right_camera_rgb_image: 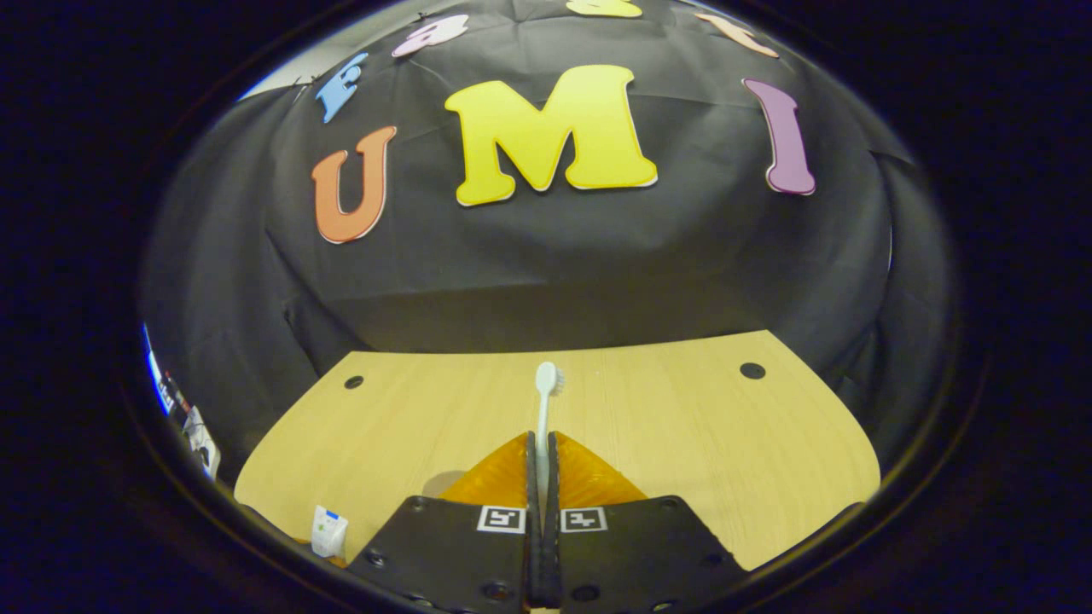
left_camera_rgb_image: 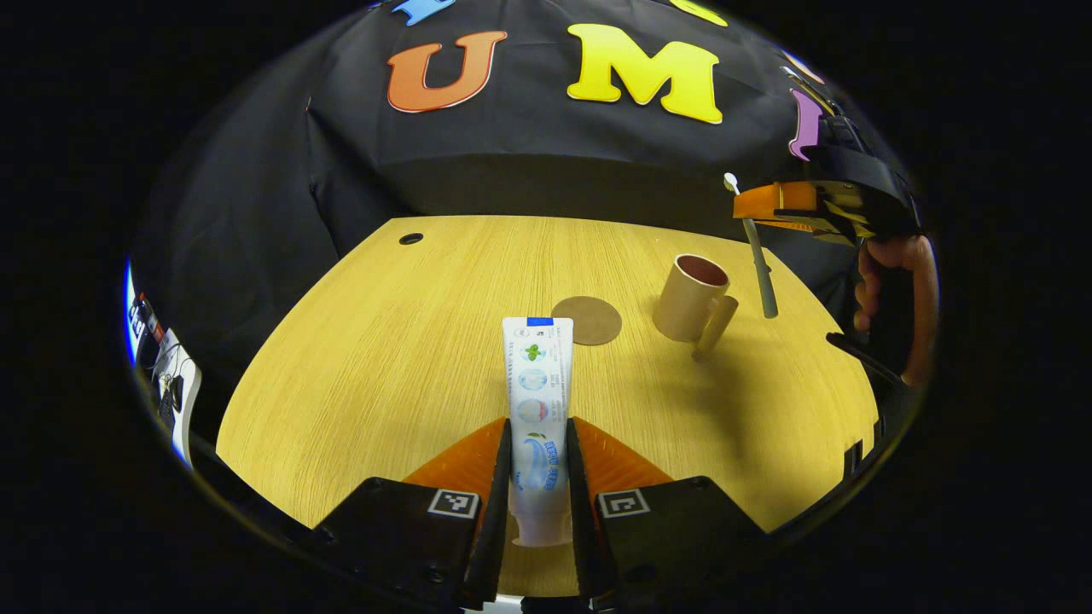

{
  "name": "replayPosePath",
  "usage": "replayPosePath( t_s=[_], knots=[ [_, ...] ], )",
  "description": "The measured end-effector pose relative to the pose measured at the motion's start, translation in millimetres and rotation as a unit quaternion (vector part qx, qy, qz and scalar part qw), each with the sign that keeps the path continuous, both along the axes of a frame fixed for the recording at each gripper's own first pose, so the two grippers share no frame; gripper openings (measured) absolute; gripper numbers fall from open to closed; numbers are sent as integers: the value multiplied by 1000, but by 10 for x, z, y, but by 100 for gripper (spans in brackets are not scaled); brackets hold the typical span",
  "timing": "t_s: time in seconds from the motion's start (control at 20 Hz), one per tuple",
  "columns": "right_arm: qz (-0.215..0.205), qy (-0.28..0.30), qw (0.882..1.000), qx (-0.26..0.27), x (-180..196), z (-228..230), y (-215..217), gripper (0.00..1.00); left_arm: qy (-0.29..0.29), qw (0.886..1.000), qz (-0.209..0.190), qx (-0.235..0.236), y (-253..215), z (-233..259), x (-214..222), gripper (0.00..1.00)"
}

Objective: Put the toothbrush and toothpaste on the desktop into the cup, then pick up the cup and place it on the coaster on the desktop.

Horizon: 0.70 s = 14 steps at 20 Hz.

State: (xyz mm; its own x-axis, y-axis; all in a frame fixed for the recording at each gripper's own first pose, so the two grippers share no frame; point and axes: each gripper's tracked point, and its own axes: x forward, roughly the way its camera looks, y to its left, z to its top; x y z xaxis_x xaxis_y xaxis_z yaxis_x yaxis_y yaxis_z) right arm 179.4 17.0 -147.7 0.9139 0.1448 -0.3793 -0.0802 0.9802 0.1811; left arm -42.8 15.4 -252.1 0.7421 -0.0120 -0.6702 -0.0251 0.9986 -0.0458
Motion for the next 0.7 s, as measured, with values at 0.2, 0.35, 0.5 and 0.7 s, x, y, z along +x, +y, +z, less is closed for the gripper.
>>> replayPosePath(
  t_s=[0.2, 0.35, 0.5, 0.7],
  knots=[
    [12, -43, 999, 5, 370, 108, 115, 0, 11, 1000, 8, -3, 14, -84, 118, 37],
    [31, -55, 998, 15, 538, 66, 223, 0, 16, 1000, 6, -1, 10, -126, 179, 37],
    [40, -52, 998, 12, 650, -34, 252, 0, 26, 1000, 9, -2, 10, -195, 207, 37],
    [32, -62, 997, 24, 764, -42, 209, 0, 29, 999, 13, -4, -4, -195, 282, 36]
  ],
)
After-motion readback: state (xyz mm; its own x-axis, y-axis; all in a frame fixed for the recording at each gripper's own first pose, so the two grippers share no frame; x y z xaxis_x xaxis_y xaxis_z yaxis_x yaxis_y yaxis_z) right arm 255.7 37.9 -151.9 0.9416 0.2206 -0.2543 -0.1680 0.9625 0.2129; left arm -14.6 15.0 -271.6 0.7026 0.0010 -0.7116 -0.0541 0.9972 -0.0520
